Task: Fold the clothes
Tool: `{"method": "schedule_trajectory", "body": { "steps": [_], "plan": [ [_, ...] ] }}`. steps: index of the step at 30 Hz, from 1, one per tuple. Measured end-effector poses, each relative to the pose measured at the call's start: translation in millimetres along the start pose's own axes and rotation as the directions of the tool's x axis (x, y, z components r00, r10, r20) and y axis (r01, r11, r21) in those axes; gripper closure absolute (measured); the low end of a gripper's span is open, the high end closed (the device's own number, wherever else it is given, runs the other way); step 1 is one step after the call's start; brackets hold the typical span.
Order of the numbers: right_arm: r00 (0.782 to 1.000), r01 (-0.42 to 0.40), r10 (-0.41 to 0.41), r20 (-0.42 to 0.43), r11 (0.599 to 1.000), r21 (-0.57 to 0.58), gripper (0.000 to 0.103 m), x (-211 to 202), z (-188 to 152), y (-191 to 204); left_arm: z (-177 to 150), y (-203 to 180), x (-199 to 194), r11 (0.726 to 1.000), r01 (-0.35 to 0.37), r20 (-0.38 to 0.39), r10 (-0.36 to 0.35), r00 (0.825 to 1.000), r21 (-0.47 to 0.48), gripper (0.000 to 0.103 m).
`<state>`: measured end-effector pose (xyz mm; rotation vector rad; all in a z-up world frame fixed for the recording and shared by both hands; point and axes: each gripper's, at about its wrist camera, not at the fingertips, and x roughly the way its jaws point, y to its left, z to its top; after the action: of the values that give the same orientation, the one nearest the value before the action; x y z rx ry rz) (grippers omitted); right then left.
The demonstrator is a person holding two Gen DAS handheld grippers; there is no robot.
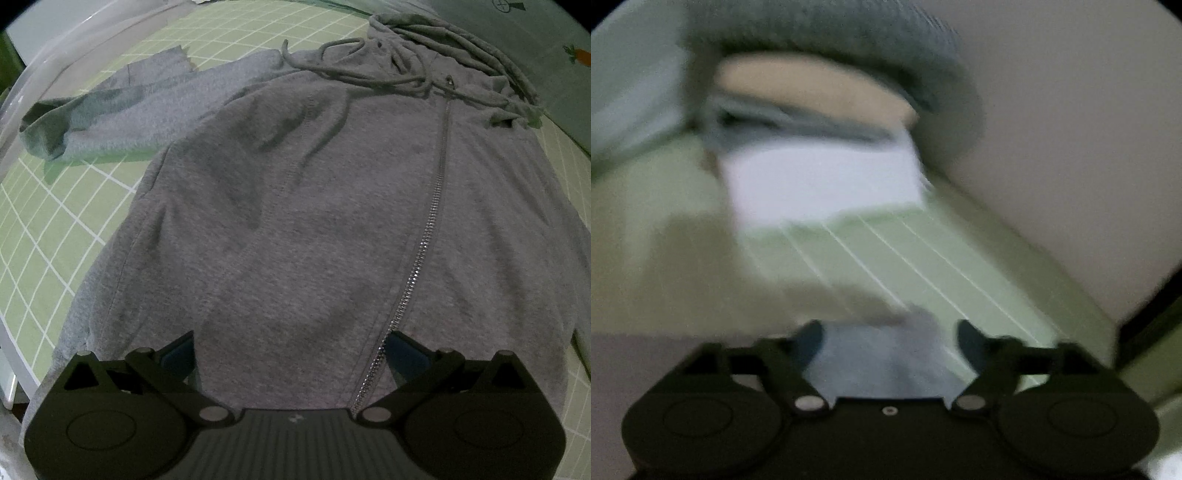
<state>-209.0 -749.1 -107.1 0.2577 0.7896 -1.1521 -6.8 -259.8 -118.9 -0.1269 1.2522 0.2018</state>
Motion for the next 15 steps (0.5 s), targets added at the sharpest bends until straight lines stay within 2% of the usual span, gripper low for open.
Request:
{"method": "schedule_trajectory", "body": {
  "steps": [2, 5, 7, 9, 11, 13, 15],
  "plan": [
    [0.993, -0.109, 0.112, 0.042, 0.993, -0.054, 0.008, -10.1, 7.8, 28.8, 1.0, -3.8, 0.8, 1.000, -0.003, -0.008, 0.003, 1.000, -0.007, 0.000],
    [0.951, -0.301, 0.309, 0.029, 0.940, -0.160, 0.006, -20.7, 15.4, 85.7, 6.7, -2.4, 0.4, 1.000, -0.005, -0.030, 0.005, 1.000, -0.004, 0.000],
    [0.905, -0.413, 0.426, 0.004, 0.880, -0.234, 0.007, -31.6, 16.6, 127.2, 10.4, -1.8, -4.2, 1.000, -0.001, 0.008, 0.001, 1.000, 0.001, 0.000],
    [0.848, -0.509, 0.529, -0.023, 0.804, -0.307, 0.007, -43.9, 16.7, 168.5, 15.0, -0.8, -8.0, 1.000, -0.006, 0.052, 0.006, 0.999, -0.001, 0.000],
    [0.791, -0.584, 0.609, -0.057, 0.725, -0.365, 0.009, -54.2, 16.4, 206.6, 21.5, 0.1, -2.1, 1.000, -0.014, 0.048, 0.014, 0.999, -0.011, 0.000],
    [0.741, -0.642, 0.663, -0.102, 0.656, -0.398, 0.015, -58.0, 17.0, 239.9, 26.9, 2.1, 7.7, 0.999, -0.023, 0.023, 0.023, 0.999, -0.024, 0.000],
    [0.679, -0.706, 0.718, -0.151, 0.583, -0.402, 0.024, -63.3, 15.6, 268.2, 31.6, 3.6, 9.3, 0.999, -0.033, 0.027, 0.034, 0.999, -0.038, 0.000]
  ]
}}
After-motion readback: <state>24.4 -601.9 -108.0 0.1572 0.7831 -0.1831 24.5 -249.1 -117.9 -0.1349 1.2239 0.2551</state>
